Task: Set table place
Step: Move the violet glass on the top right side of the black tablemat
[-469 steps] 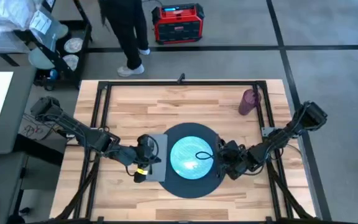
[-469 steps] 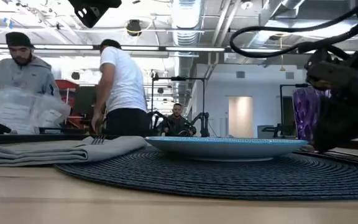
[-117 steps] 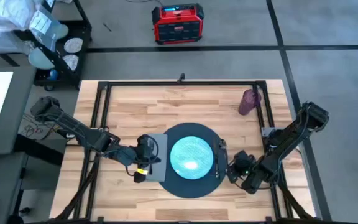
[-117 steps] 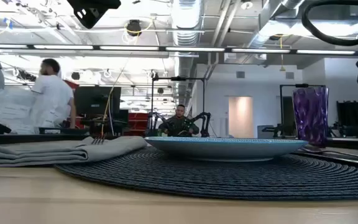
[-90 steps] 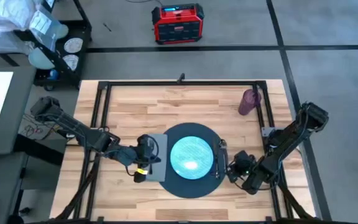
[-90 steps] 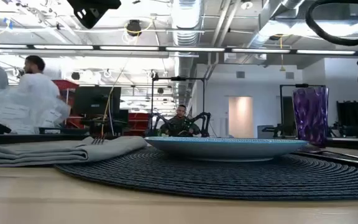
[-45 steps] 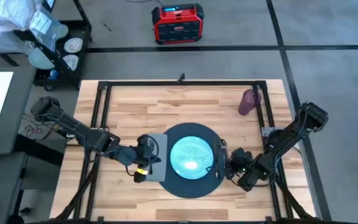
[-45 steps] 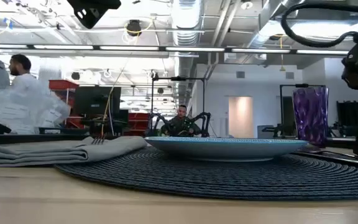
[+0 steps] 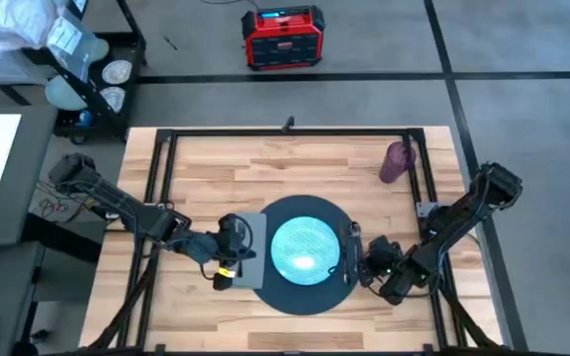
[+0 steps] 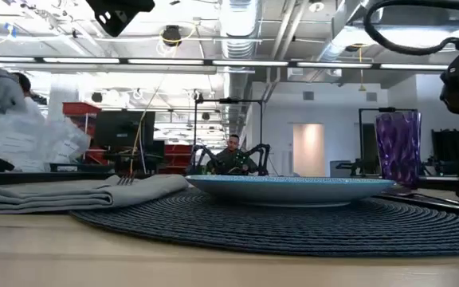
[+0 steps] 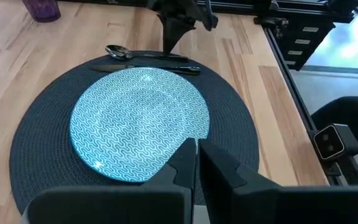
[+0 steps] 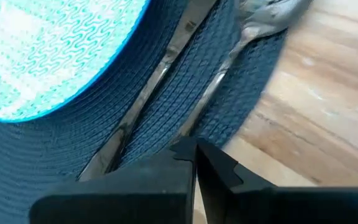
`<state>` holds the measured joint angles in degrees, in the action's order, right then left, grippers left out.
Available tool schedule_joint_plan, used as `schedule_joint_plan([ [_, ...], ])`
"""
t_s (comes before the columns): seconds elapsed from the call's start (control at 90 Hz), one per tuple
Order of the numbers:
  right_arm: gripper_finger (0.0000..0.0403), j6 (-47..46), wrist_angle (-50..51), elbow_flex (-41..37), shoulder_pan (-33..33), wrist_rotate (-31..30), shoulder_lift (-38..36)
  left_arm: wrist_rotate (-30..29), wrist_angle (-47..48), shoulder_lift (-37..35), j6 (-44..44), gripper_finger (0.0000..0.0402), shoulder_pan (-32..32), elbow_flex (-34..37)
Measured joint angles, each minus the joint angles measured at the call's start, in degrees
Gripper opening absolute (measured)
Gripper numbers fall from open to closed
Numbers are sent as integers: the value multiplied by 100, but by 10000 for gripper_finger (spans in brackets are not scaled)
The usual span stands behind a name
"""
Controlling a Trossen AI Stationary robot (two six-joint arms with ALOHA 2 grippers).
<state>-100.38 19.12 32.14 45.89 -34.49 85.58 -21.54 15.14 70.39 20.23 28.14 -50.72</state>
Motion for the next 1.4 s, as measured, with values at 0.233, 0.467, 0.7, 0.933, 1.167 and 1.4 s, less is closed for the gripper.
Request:
schedule_joint_plan([
  [0.233, 0, -519, 409, 0, 141, -571, 2, 0, 0, 0, 46, 0, 0, 0],
  [0.467, 0, -562, 512, 0, 121, -990, -37, 0, 4, 0, 57, 0, 2, 0],
  [0.7, 0, -351, 2640, 541, -201, -1678, -833, 0, 2, 0, 57, 0, 0, -1],
  [0.933, 51, 1772, 4258, 1779, -828, -1854, -1901, 0, 0, 0, 57, 0, 2, 0],
  [1.167, 147, 2822, 5830, 2792, -2212, -1167, -2929, 0, -2, 0, 57, 0, 1, -2],
  [1.4, 191, 4299, 6042, 2920, -4160, 103, -3397, 0, -2, 0, 49, 0, 1, 0],
])
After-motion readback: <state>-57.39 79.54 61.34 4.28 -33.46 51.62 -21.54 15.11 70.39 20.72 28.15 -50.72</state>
